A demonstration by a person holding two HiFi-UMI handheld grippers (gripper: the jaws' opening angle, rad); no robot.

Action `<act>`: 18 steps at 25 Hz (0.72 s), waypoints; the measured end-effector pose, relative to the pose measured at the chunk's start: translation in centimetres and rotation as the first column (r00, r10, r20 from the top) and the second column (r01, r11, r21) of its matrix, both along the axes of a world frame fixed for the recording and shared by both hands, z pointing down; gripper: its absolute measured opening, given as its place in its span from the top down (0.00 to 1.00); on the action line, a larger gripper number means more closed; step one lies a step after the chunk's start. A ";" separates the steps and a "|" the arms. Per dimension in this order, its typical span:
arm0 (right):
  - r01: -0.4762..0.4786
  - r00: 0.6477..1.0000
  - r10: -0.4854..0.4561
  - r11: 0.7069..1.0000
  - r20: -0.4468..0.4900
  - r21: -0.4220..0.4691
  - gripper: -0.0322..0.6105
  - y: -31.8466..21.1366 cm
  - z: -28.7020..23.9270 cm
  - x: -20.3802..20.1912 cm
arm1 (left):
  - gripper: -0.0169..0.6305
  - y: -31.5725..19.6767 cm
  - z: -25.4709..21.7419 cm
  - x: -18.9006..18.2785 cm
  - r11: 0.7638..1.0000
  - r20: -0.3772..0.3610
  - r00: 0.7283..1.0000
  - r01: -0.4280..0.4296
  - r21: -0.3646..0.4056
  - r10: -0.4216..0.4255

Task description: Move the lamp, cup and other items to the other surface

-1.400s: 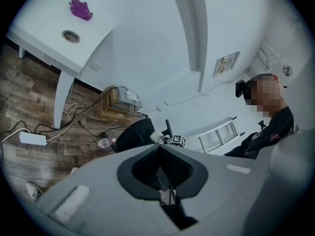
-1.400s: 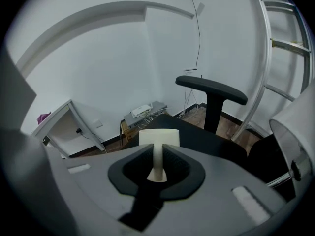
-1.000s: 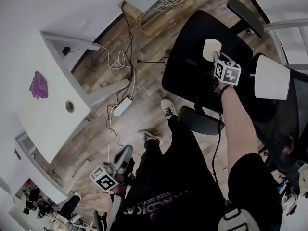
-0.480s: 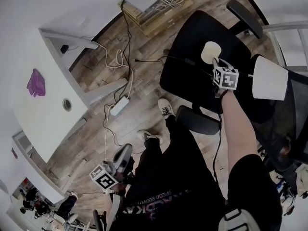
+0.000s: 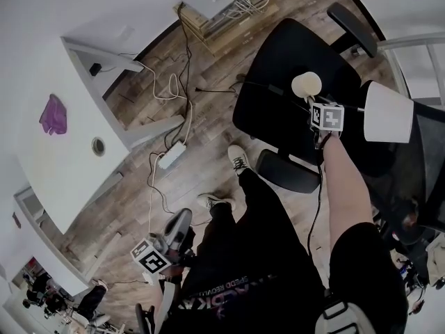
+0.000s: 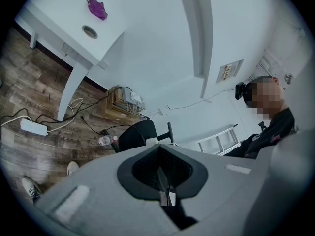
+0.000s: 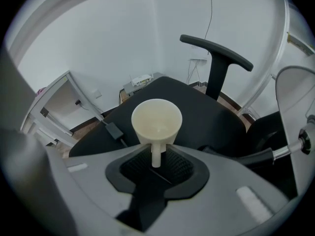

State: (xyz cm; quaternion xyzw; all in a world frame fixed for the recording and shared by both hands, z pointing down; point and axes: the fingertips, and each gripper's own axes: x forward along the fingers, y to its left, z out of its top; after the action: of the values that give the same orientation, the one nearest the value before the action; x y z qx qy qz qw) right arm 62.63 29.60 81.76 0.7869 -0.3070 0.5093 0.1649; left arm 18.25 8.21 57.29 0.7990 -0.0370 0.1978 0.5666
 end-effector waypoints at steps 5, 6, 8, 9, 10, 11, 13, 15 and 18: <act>-0.009 1.000 0.009 1.000 0.002 -0.029 0.79 0.7 -0.2 -1.7 | 0.98 -0.5 -0.1 -1.5 1.000 -0.012 1.000 0.006 -0.003 -0.006; -0.010 1.000 0.010 0.999 -0.002 -0.031 0.79 0.8 -0.4 -2.0 | 0.98 -0.6 -0.1 -2.0 1.000 -0.015 1.000 0.009 -0.005 -0.009; -0.009 1.000 0.009 0.999 -0.018 -0.036 0.79 1.1 -1.2 -2.6 | 0.98 -0.6 0.0 -3.0 1.000 -0.026 1.000 0.014 -0.007 -0.014; -0.010 0.999 0.009 0.999 -0.034 -0.038 0.80 1.4 -1.9 -2.9 | 0.98 -0.6 -0.1 -3.5 1.000 -0.033 0.999 0.015 -0.006 -0.015; -0.012 0.998 0.010 0.999 -0.056 -0.036 0.82 1.8 -2.8 -3.1 | 0.98 -0.5 -0.2 -4.0 1.000 -0.042 0.999 0.015 -0.004 -0.015; -0.017 0.996 0.014 0.999 -0.085 -0.030 0.84 2.2 -4.0 -3.1 | 0.98 -0.5 -0.3 -4.5 1.000 -0.053 0.998 0.017 0.000 -0.017; -0.024 0.988 0.025 1.000 -0.153 0.009 0.92 2.6 -7.3 -2.7 | 0.98 -0.9 -0.5 -5.4 1.000 -0.083 0.996 0.025 0.007 -0.024; -0.015 0.978 0.033 0.996 -0.208 0.088 0.94 2.3 -11.3 -2.7 | 0.98 -1.6 -1.1 -6.1 0.999 -0.116 0.993 0.035 0.008 -0.034; 0.015 0.961 0.051 0.972 -0.273 0.235 0.94 0.9 -17.8 -3.2 | 0.98 -2.7 -2.5 -7.3 0.998 -0.168 0.984 0.055 0.017 -0.051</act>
State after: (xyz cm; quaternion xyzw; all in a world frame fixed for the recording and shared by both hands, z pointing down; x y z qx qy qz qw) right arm 59.40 30.51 63.91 0.8670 -0.3318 0.3558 0.1075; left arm 10.94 5.50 54.83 0.8177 -0.0126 0.1143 0.5640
